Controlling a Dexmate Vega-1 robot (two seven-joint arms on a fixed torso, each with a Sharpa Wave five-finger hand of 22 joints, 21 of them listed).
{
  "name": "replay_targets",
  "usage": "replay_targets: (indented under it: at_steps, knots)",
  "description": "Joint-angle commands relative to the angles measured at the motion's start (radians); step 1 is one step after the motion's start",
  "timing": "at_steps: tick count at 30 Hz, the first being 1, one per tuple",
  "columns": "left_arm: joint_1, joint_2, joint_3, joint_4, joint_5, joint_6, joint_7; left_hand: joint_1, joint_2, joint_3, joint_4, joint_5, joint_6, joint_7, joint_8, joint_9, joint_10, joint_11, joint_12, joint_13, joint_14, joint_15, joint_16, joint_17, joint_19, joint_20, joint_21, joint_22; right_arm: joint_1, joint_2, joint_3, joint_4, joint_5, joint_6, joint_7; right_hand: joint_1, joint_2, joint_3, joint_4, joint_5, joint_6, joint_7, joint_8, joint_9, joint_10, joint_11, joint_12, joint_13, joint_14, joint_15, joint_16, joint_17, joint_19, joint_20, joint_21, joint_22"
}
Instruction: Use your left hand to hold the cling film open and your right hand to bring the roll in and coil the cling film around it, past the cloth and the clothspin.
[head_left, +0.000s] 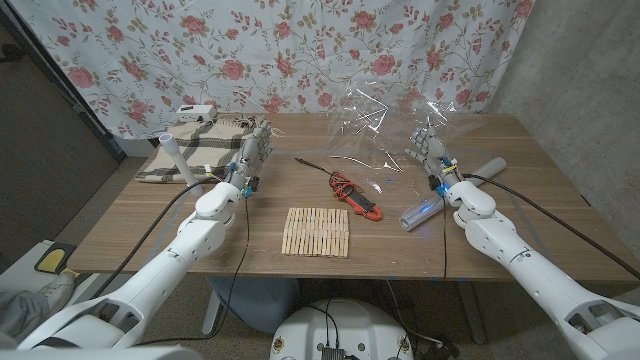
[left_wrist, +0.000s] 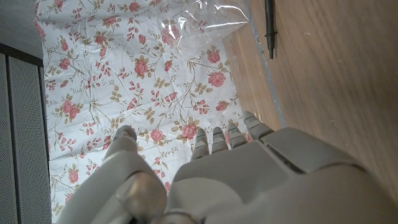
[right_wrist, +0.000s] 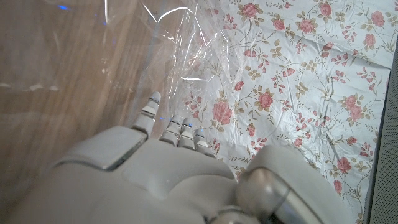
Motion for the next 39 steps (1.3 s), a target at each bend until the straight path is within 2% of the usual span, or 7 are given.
replay_targets:
  at_steps: [1, 24, 39]
  knots:
    - [0.004, 0.001, 0.003, -0.008, 0.002, -0.001, -0.003, 0.009, 0.0, 0.006, 0.002, 0.004, 0.0, -0.009, 0.005, 0.005, -0.001, 0.012, 0.007, 0.005, -0.008, 0.001, 0.008, 0.002, -0.001, 0.009, 0.004, 0.001, -0.022, -0.015, 0.004, -0.028, 0.003, -0.007, 0.0, 0.01, 0.001, -0.006, 0.001, 0.005, -0.008, -0.002, 0.004, 0.003, 0.004, 0.008, 0.007, 0.004, -0.008, 0.003, 0.005, 0.002, -0.001, 0.007, 0.004, 0.005]
    - [-0.007, 0.001, -0.001, 0.022, -0.001, -0.028, -0.033, 0.009, -0.001, 0.005, 0.002, 0.003, 0.002, -0.007, 0.006, 0.005, 0.001, 0.009, 0.008, 0.005, -0.005, -0.004, 0.01, 0.002, 0.0, 0.003, 0.006, 0.001, -0.038, -0.016, 0.007, -0.075, 0.0, -0.013, -0.027, 0.006, -0.001, -0.01, 0.001, 0.005, -0.007, -0.005, 0.004, 0.002, 0.001, 0.003, 0.003, -0.002, -0.019, 0.005, 0.001, -0.006, -0.005, 0.008, 0.003, 0.005]
    - [0.003, -0.014, 0.011, -0.005, 0.013, -0.032, -0.01, 0.009, -0.003, 0.003, 0.002, 0.003, 0.005, -0.007, 0.006, 0.005, 0.008, 0.011, 0.012, 0.005, -0.002, 0.0, 0.011, 0.002, 0.0, 0.001, 0.007, 0.001, -0.055, -0.056, 0.019, -0.115, 0.019, -0.035, 0.004, 0.007, 0.002, -0.009, 0.0, 0.006, -0.018, 0.0, -0.001, 0.001, -0.02, 0.009, -0.005, -0.007, -0.038, 0.013, -0.005, -0.013, -0.023, 0.009, -0.002, 0.005]
